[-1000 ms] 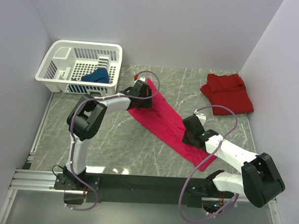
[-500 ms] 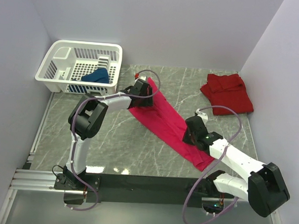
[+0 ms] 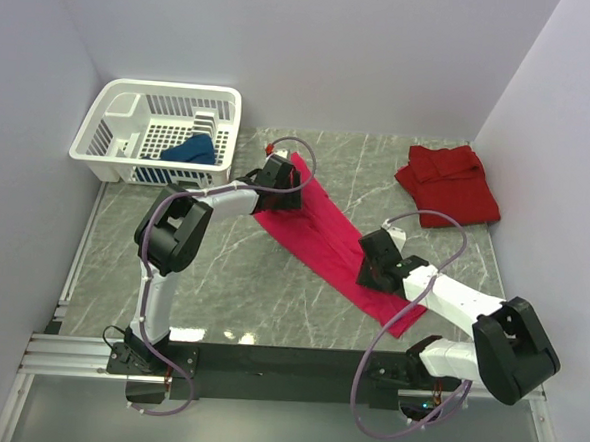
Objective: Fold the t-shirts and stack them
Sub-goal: Fold the tshirt
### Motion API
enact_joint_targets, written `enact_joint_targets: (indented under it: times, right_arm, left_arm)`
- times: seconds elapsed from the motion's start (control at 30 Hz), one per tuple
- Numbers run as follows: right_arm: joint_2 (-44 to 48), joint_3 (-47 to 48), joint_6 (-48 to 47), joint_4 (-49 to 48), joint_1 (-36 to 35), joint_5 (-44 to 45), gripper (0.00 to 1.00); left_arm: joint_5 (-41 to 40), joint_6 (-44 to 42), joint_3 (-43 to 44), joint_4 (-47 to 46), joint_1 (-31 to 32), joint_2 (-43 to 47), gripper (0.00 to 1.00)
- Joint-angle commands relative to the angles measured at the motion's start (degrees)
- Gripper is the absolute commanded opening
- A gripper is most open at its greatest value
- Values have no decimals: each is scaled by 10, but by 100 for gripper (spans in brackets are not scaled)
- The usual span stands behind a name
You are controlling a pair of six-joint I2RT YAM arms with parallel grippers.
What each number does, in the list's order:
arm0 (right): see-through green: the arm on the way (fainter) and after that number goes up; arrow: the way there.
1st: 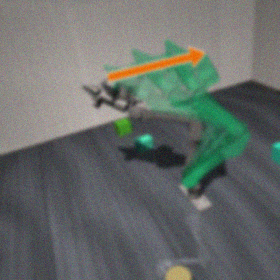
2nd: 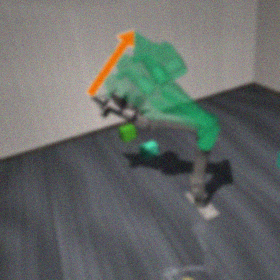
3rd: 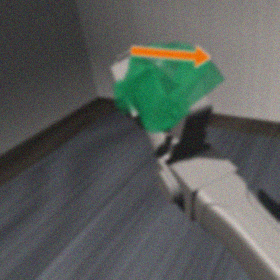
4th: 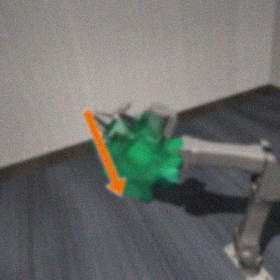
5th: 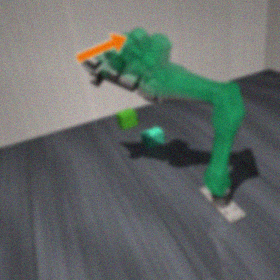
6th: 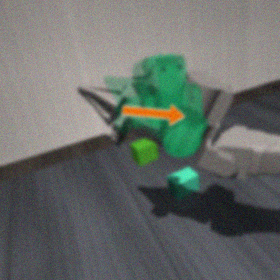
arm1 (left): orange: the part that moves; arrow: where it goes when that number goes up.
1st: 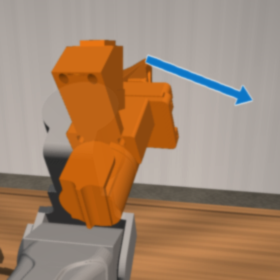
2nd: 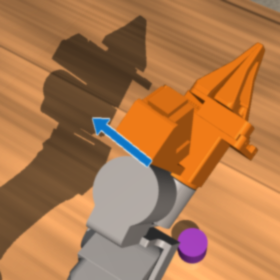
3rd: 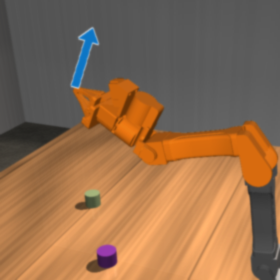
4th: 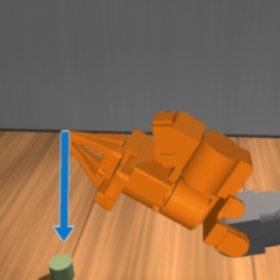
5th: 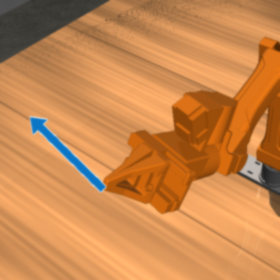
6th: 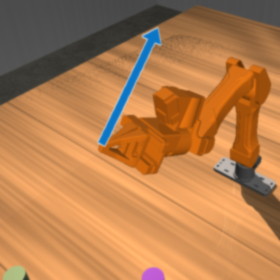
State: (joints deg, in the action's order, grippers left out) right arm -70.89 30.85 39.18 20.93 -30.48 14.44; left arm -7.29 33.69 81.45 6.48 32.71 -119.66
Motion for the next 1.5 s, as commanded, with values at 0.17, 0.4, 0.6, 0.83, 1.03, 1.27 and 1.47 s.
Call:
enact_joint_targets:
  times: [0.17,0.4,0.6,0.83,1.03,1.27,1.47]
  right_arm:
    - [6,13,9,-15,2,16,19]
    - [51,2,6,-3,0,16,0]
    - [73,-3,22,0,-30,6,0]
    - [61,-3,38,-4,-80,2,0]
    - [28,18,47,-7,-129,-11,0]
    - [13,65,55,44,-180,-8,21]
    - [74,85,80,96,-197,14,39]
  left_arm:
    - [9,0,-12,5,-5,0,74]
    - [11,1,4,7,-17,-20,74]
    - [13,-5,68,34,-24,-72,74]
    - [25,-8,126,49,-33,-104,74]
    - [25,-20,177,68,-38,-131,74]
    - [24,-27,201,71,-48,-144,74]
    - [25,-31,218,75,-65,-156,74]
